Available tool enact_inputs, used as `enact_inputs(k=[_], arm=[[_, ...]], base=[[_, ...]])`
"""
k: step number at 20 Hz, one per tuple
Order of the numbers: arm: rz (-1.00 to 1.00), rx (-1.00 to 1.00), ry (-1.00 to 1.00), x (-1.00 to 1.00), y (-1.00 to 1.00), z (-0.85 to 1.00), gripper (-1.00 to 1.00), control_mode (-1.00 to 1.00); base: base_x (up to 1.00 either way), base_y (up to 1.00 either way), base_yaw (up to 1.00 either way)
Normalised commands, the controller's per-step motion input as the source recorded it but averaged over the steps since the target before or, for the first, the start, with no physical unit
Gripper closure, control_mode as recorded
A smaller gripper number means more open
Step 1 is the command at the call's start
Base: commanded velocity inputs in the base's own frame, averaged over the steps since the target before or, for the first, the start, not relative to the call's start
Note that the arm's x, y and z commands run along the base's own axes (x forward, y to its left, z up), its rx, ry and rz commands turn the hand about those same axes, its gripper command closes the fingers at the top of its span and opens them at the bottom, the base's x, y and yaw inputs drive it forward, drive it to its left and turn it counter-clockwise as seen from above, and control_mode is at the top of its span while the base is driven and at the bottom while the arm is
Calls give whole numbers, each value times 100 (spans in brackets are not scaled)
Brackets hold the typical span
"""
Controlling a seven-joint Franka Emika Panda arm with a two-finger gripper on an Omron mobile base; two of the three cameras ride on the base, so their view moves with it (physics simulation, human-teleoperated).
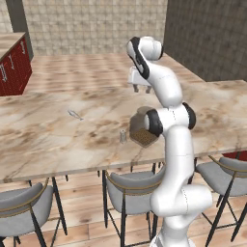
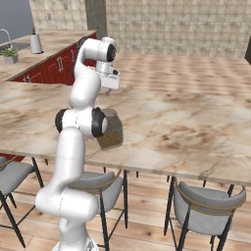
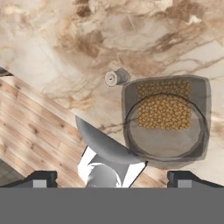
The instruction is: Pick the candle and jar from the dining table and place them in the open cabinet. Close the cabinet after placing the objects.
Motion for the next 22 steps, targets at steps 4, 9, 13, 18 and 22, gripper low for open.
enact_inputs(k=[4, 9, 13, 18, 22], arm=[[0, 0, 2, 28, 12, -17, -100, -100], [0, -1, 1, 4, 6, -20, -100, -100], [0, 0, 0, 0, 0, 0, -100, -100], [0, 0, 0, 0, 0, 0, -100, -100], [0, 0, 0, 0, 0, -2, -100, -100]], base=[[0, 0, 0], [0, 0, 0], [0, 0, 0], [0, 0, 0], [0, 0, 0]])
